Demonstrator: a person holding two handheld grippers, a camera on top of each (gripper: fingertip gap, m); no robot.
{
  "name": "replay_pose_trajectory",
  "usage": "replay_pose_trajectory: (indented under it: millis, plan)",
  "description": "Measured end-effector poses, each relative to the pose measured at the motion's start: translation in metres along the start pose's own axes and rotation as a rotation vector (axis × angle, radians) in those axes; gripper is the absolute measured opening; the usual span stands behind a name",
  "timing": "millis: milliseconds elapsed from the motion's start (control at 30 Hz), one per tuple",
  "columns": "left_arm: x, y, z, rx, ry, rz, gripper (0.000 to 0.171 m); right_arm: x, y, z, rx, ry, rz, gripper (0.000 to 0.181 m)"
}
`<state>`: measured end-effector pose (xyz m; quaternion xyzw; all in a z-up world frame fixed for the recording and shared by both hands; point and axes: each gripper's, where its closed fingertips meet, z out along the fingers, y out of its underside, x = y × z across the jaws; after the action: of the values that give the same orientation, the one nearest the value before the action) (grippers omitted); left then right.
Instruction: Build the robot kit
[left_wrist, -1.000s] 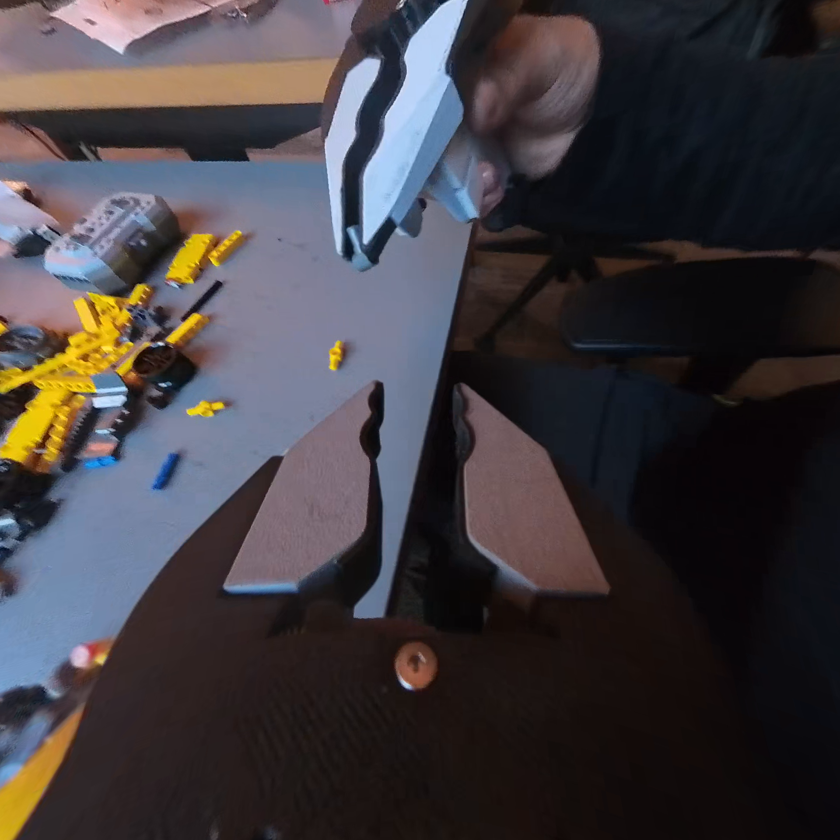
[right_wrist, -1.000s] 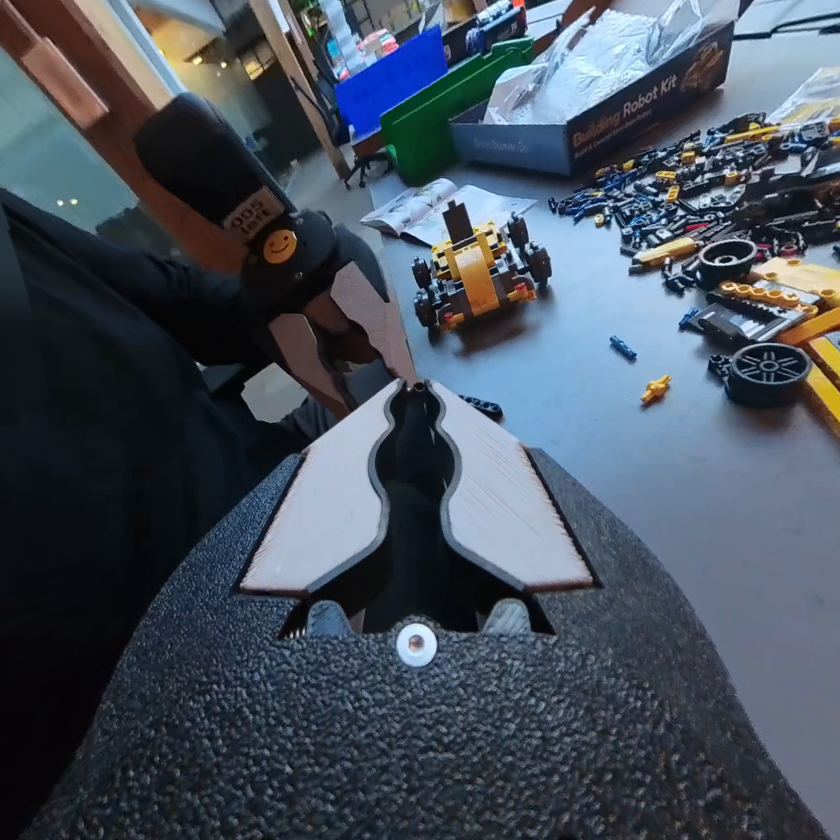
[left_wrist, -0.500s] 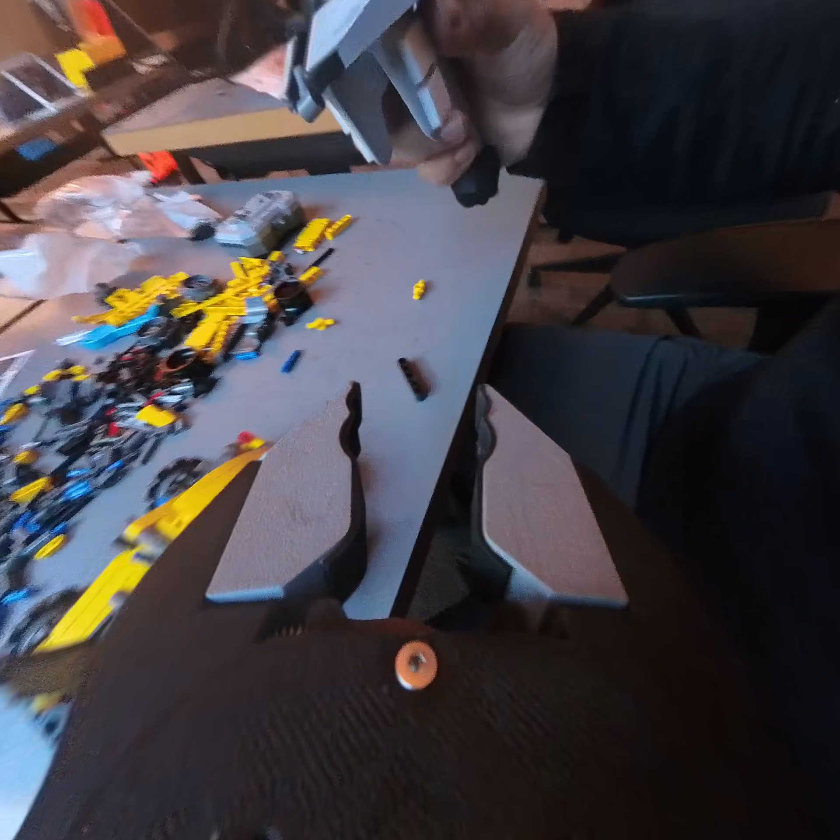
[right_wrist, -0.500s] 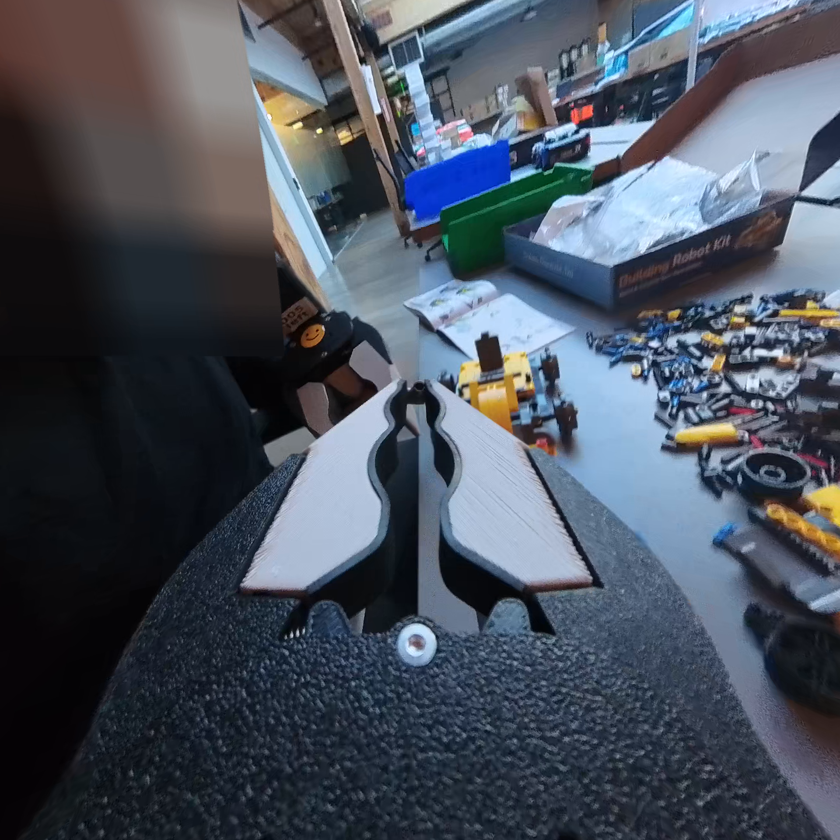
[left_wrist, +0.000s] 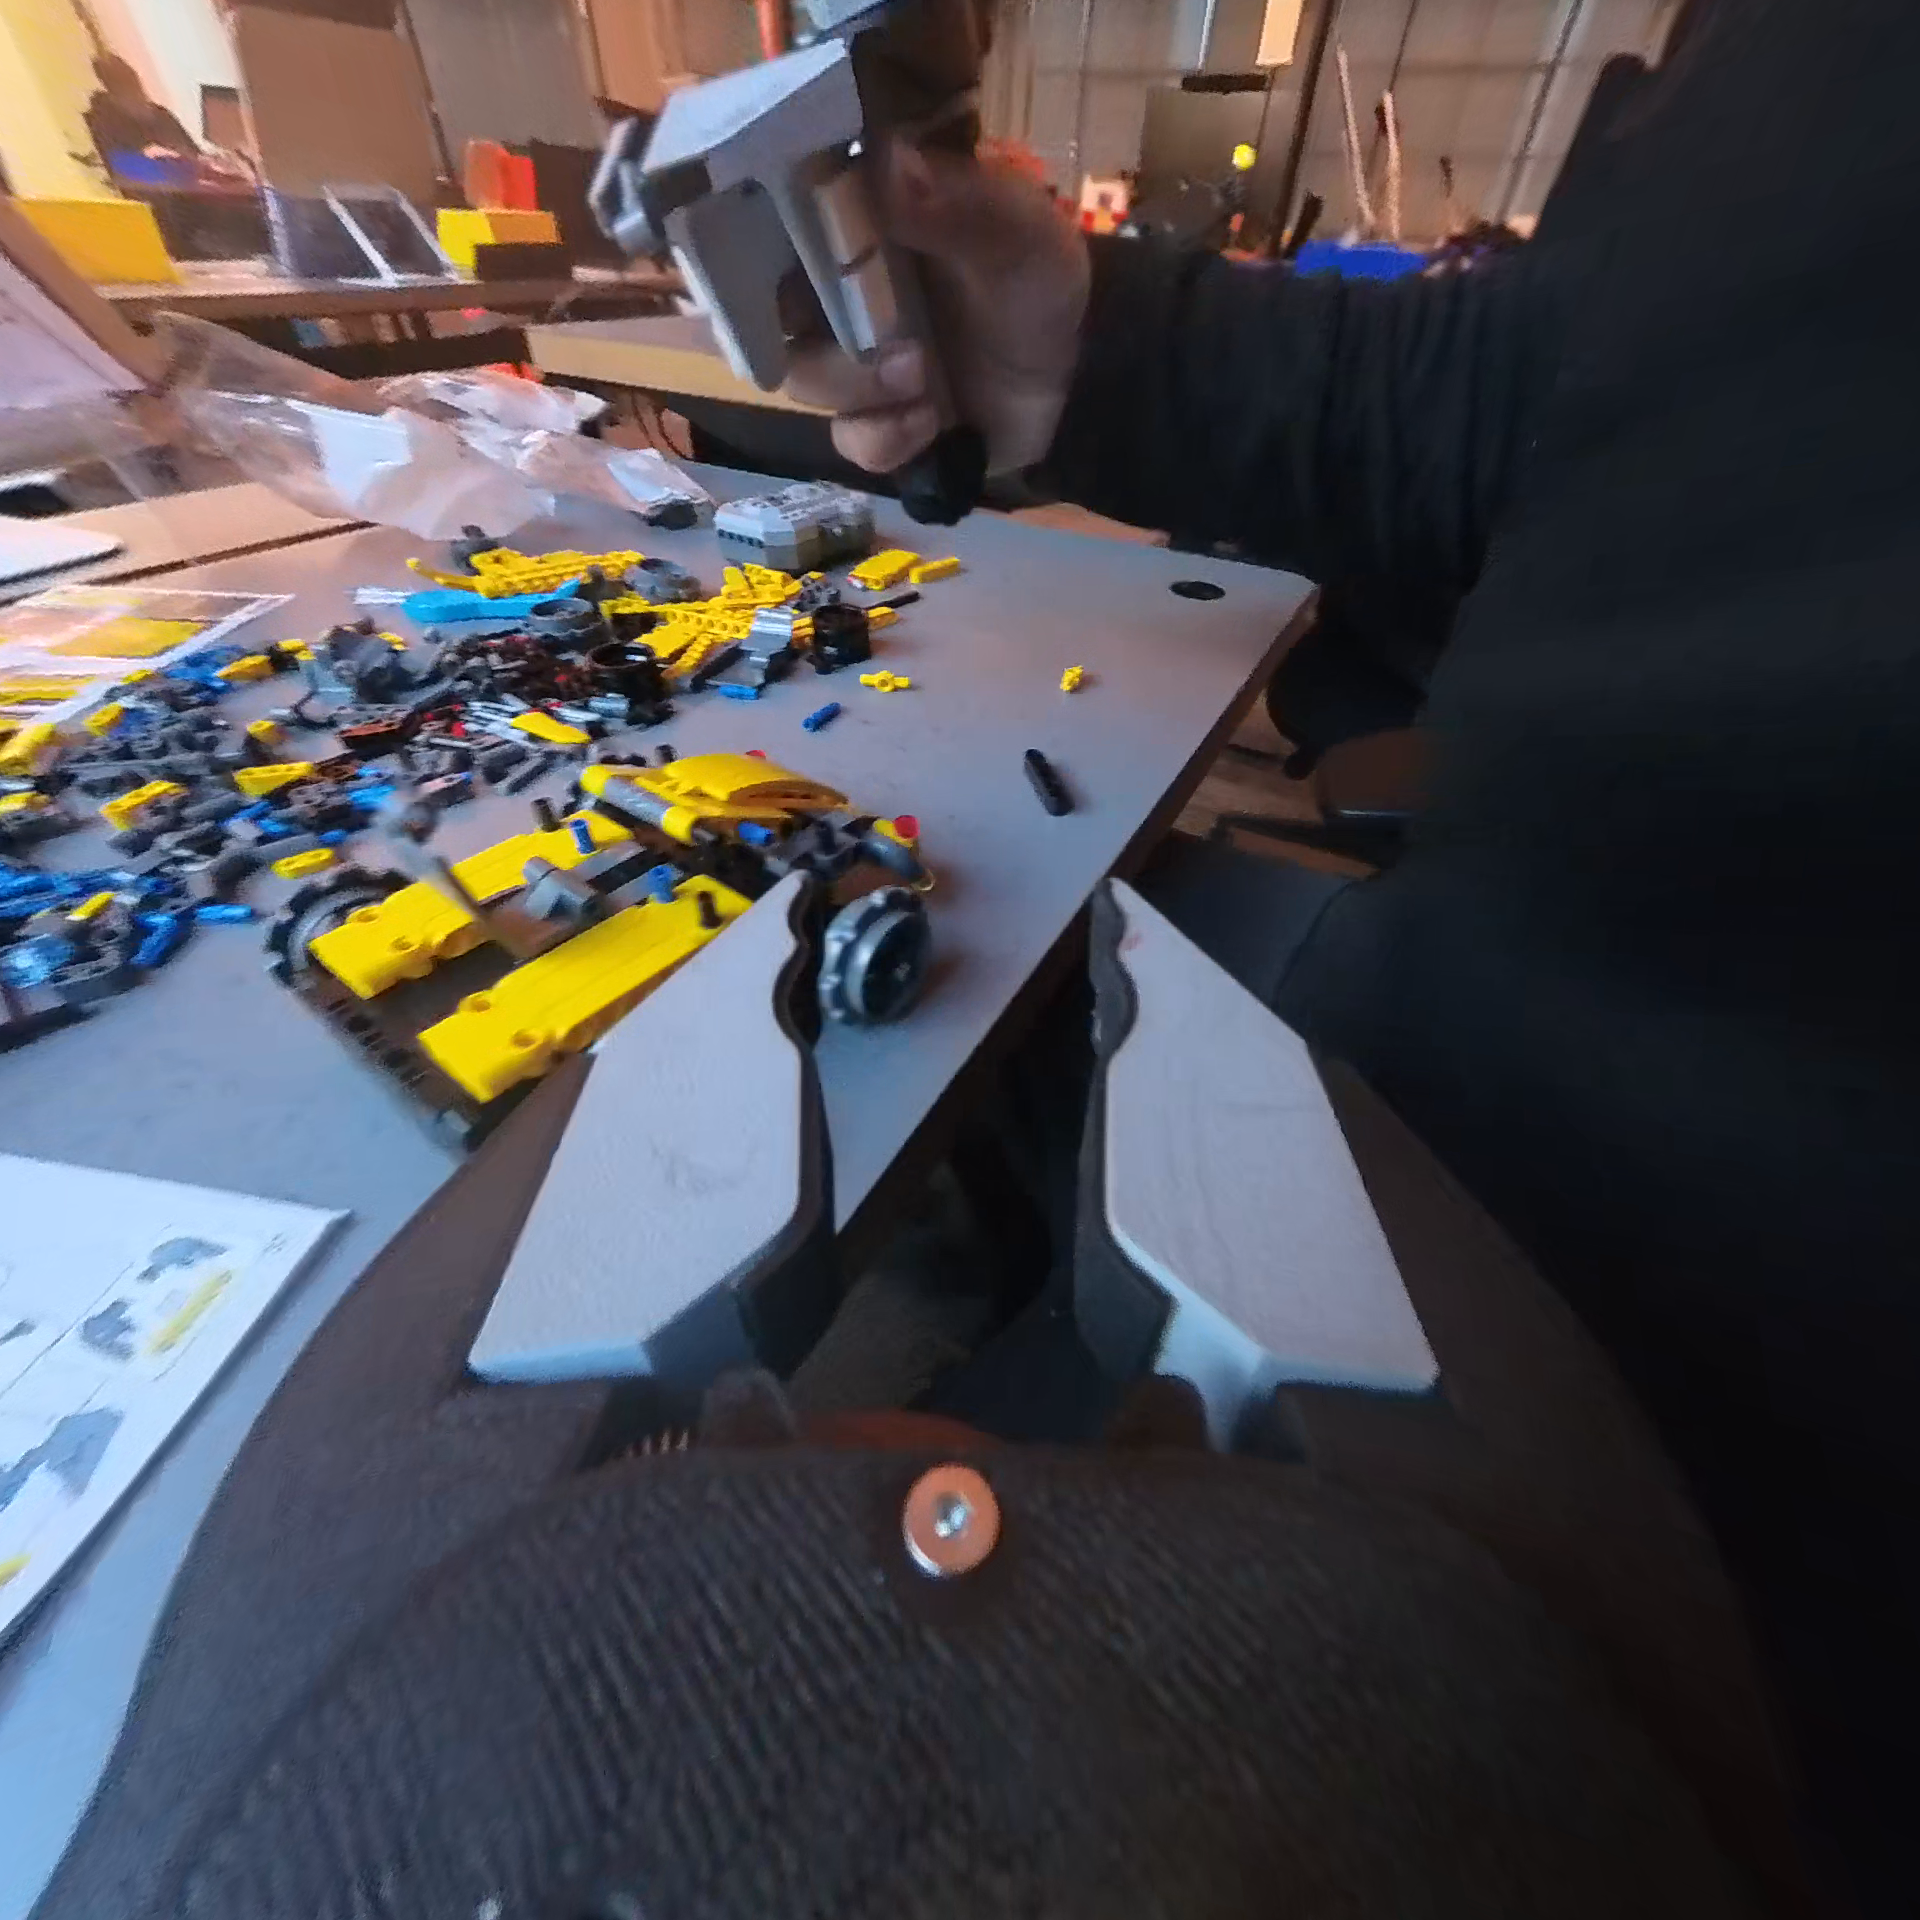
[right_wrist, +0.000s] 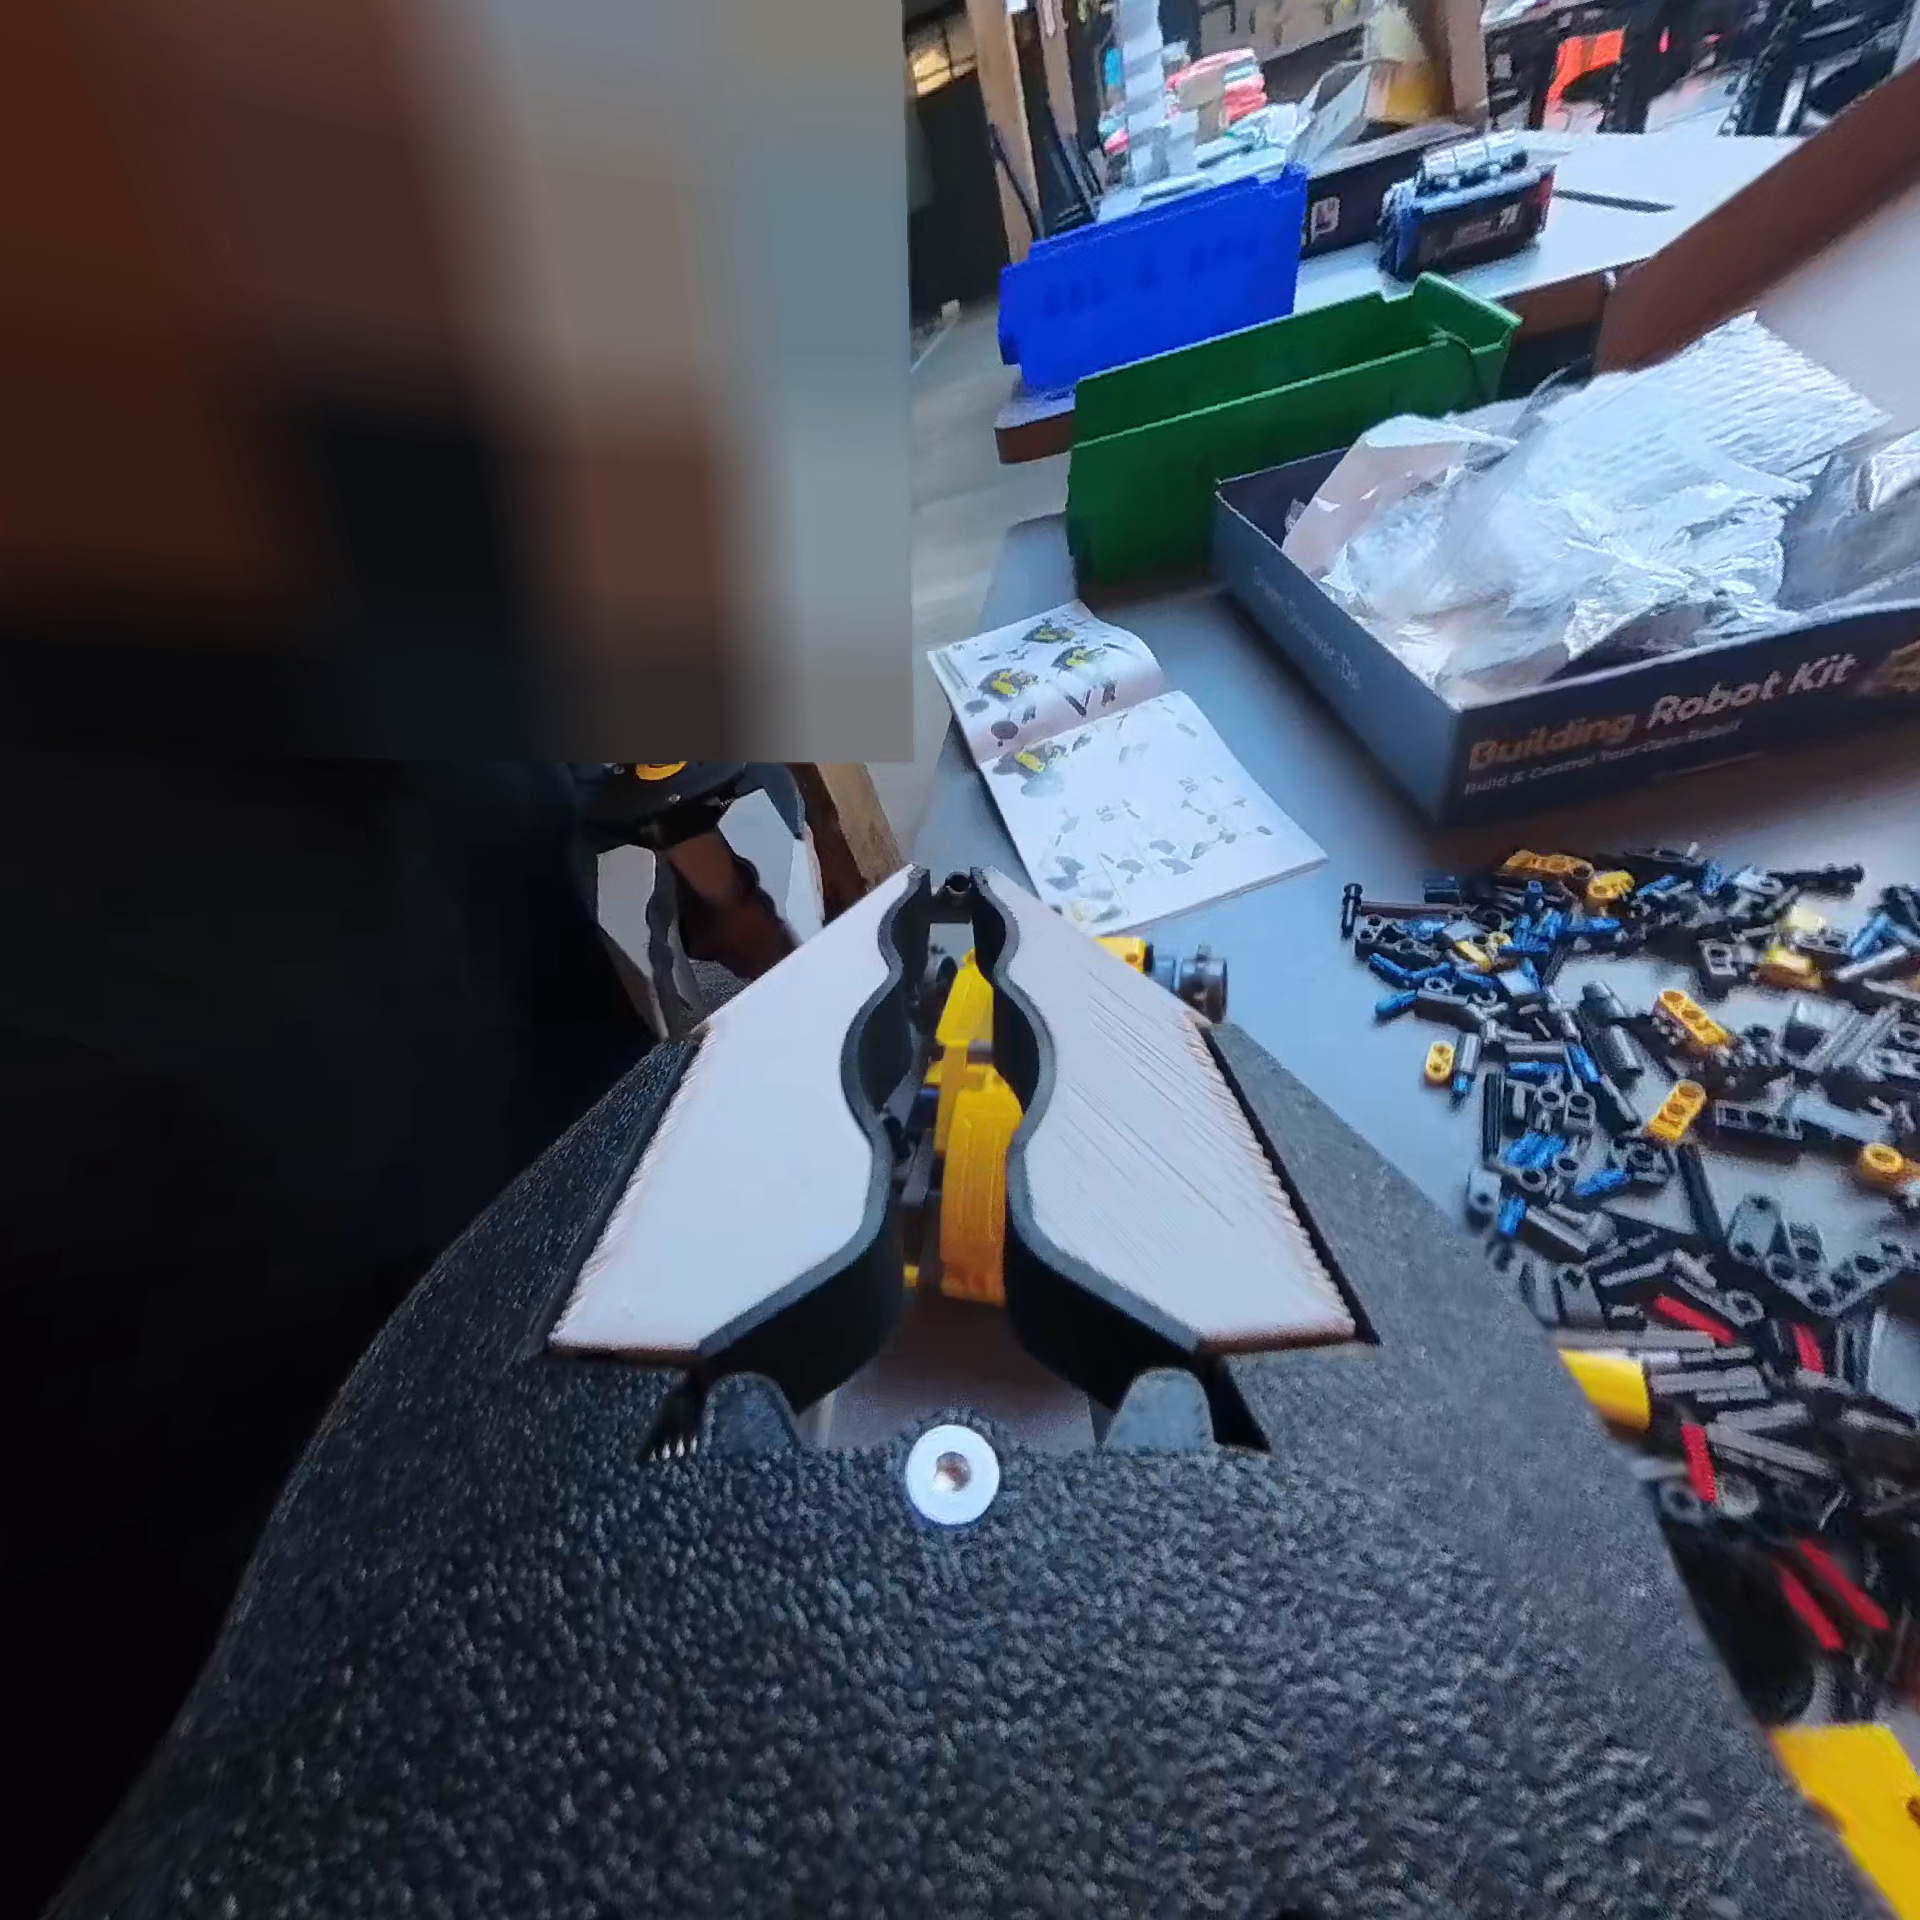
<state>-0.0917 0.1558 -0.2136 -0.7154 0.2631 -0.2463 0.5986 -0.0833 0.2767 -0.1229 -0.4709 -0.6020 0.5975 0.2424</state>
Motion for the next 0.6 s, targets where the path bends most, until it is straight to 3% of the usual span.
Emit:
replay_pose_trajectory:
  millis: [133, 267, 400, 600]
  plan:
    - [-0.017, -0.003, -0.013, 0.038, -0.036, -0.069, 0.045, 0.001, -0.006, 0.014, 0.012, -0.04, 0.005, 0.007]
    - [-0.017, -0.002, -0.012, 0.026, -0.012, -0.112, 0.043, -0.007, 0.011, 0.022, -0.045, -0.056, -0.016, 0.006]
    - [-0.006, -0.006, 0.0, -0.023, 0.067, -0.206, 0.042, -0.025, 0.014, 0.017, -0.01, -0.089, -0.037, 0.005]
    - [0.02, -0.032, 0.038, -0.082, 0.145, -0.208, 0.04, -0.064, 0.025, -0.002, 0.019, -0.14, -0.121, 0.007]
